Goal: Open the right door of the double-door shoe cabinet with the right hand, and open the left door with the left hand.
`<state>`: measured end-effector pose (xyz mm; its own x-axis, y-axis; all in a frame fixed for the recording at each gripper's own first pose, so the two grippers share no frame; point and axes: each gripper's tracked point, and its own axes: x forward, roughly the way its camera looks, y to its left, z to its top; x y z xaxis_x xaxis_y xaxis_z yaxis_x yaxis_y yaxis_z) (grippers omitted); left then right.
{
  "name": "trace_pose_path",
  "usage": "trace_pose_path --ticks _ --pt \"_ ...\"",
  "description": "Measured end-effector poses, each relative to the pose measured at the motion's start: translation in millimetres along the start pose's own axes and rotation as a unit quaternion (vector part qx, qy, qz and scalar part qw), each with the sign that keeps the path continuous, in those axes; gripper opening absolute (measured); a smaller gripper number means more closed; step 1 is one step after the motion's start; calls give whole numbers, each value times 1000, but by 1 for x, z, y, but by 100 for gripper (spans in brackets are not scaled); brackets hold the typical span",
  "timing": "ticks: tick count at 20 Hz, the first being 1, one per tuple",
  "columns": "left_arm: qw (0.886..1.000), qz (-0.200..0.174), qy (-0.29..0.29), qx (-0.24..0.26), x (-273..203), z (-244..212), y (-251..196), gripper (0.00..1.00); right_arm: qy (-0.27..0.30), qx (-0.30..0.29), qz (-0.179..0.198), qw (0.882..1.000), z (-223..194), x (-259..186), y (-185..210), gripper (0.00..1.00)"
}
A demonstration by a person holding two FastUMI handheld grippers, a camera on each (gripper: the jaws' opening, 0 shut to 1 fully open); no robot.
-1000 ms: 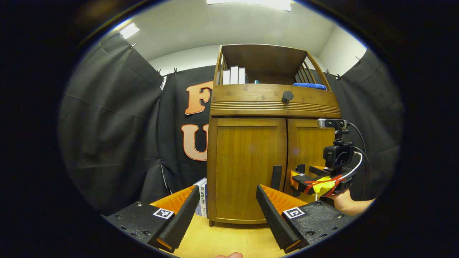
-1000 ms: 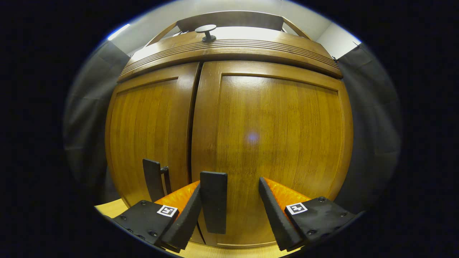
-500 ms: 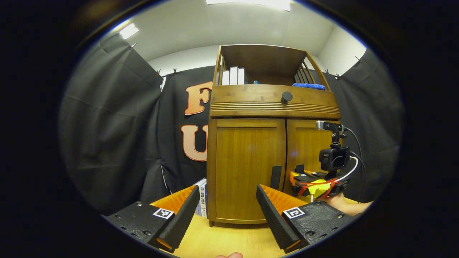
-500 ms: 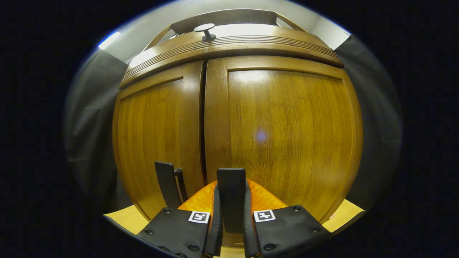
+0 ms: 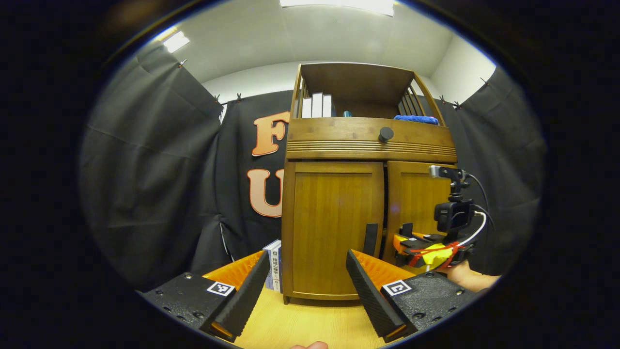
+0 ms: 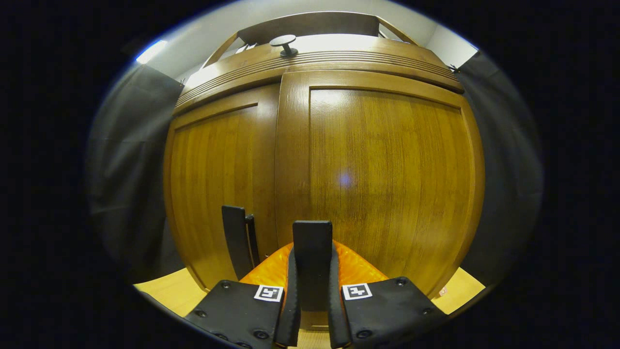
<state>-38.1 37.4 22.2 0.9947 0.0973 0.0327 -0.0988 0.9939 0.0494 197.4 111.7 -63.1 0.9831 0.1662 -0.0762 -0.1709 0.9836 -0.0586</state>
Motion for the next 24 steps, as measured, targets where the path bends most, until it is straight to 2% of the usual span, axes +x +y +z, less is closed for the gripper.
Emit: trace_pose_path --ticks 1,2,6,7,8,9,10,11,12,13,22,23,24 --pt "1000 1 0 0 -1 0 0 94 1 2 4 1000 -2 -10 0 31" --pt "1000 2 1 1 -2 0 0 94 1 6 9 1000 -5 -22 -3 31" --pt "1000 -3 6 5 -6 -2 -6 94 7 16 24 1000 -7 -55 -9 31" --pt "1000 -4 6 4 -7 -4 -9 94 6 16 26 1000 -7 -62 -12 36" --pt "1000 -6 8 4 -7 -5 -11 94 2 16 26 1000 -7 -72 -14 31" --pt "1000 -9 10 4 -7 -8 -14 94 0 16 25 1000 -6 -81 -18 31" --pt "1000 -12 13 4 -7 -9 -16 94 1 16 23 1000 -6 -92 -22 36" --pt "1000 -15 14 4 -7 -9 -19 94 3 16 21 1000 -6 -100 -26 27" --pt "1000 -18 15 4 -6 -11 -22 94 6 18 20 1000 -6 -109 -29 27" --pt "1000 -22 15 2 -5 -11 -25 94 7 19 19 1000 -5 -117 -33 31" --pt "998 -56 19 -7 8 -19 -53 94 10 4 -13 1000 -7 -172 -79 30" --pt "998 -60 18 -6 9 -19 -55 94 13 1 -19 1000 -8 -178 -85 35" --pt "998 -64 18 -7 11 -20 -58 94 14 -2 -26 1000 -7 -182 -91 30"
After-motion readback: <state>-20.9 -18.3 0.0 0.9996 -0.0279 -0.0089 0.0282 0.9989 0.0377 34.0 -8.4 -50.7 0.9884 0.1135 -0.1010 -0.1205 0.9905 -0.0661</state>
